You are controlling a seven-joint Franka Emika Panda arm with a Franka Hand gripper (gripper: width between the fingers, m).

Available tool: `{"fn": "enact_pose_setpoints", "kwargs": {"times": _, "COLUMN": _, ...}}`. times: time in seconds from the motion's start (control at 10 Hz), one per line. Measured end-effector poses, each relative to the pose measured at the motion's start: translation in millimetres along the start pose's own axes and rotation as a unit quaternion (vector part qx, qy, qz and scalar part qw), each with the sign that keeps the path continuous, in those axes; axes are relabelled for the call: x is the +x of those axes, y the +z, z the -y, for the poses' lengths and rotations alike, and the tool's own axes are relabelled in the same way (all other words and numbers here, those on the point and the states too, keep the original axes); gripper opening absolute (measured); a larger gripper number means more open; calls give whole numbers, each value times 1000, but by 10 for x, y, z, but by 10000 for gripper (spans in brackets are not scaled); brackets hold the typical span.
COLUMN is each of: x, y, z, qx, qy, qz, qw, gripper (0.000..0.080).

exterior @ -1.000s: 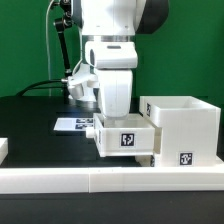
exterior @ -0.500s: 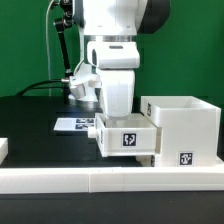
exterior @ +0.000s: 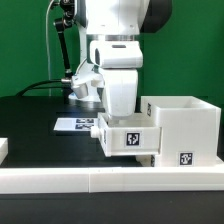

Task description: Assemble drawer

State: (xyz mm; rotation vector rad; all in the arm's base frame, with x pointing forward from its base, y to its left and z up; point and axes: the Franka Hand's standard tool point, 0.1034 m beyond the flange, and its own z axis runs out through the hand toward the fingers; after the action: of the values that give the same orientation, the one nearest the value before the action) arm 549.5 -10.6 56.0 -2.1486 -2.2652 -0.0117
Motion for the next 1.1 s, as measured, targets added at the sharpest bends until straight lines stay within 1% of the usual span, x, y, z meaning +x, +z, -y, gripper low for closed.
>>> {"fn": "enact_pose_setpoints", "kwargs": {"times": 0.2, "x": 10, "y": 2, "z": 6, "qx": 0, "qy": -1, "qz": 0, "qw": 1000, "gripper": 41}}
{"fn": "enact_pose_setpoints", "kwargs": {"times": 0.5, "x": 75, "y": -9, "z": 4, "qx": 0, "qy": -6, "qz": -1, "qw": 1000, "gripper": 41}}
{"fn": "enact_pose_setpoints", "kwargs": {"times": 0.7, "x": 136, "y": -11, "z": -2, "qx": -1, "qy": -10, "qz": -3, "qw": 1000, "gripper": 41}}
{"fn": "enact_pose_setpoints", "kwargs": {"times": 1.0, "x": 281, "y": -5, "z": -18, "qx": -1, "qy": -14, "qz": -6, "qw": 1000, "gripper": 41}}
{"fn": "enact_pose_setpoints", "kwargs": {"times": 1.1, "x": 291, "y": -4, "z": -18, "qx": -1, "qy": -12, "qz": -6, "qw": 1000, "gripper": 41}}
